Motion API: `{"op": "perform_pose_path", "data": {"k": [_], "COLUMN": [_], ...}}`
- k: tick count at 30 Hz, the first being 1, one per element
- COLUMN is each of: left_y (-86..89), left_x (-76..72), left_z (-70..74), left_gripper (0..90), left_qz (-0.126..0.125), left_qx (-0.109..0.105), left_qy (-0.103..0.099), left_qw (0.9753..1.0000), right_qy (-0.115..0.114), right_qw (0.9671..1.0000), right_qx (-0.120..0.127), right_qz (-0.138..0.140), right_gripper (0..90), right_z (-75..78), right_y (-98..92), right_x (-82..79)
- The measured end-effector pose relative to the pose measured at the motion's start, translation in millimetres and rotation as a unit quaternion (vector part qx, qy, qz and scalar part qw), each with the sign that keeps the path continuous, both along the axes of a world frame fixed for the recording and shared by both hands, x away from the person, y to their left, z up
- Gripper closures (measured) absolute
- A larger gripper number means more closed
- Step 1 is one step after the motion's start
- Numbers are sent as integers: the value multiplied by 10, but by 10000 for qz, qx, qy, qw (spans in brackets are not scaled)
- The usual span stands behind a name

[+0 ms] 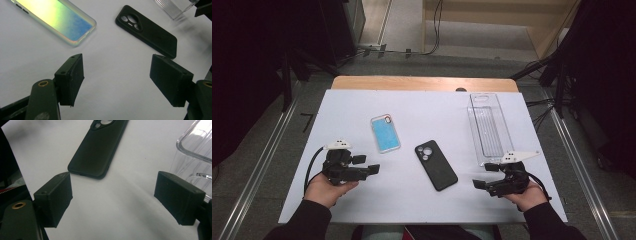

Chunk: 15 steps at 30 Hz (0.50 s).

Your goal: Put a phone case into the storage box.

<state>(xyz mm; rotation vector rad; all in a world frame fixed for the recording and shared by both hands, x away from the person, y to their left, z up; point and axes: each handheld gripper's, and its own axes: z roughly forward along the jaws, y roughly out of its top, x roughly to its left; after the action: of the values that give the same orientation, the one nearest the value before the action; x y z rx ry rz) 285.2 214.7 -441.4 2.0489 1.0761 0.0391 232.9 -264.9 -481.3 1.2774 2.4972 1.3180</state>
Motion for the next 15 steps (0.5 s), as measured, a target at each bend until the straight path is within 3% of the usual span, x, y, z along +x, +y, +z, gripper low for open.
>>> {"op": "perform_pose_path", "data": {"k": [5, 15], "left_y": [-62, -153], "left_x": [98, 324], "left_z": [19, 67], "left_gripper": [277, 273], "left_qz": [-24, -16], "left_qx": [54, -22], "left_qy": [131, 85], "left_qw": [9999, 10000], "right_qy": [2, 24], "right_qw": [10000, 10000], "right_qx": [-8, 25], "right_qz": [-2, 11], "right_gripper": [131, 132], "right_z": [5, 12], "right_y": [4, 20], "right_x": [-3, -13]}}
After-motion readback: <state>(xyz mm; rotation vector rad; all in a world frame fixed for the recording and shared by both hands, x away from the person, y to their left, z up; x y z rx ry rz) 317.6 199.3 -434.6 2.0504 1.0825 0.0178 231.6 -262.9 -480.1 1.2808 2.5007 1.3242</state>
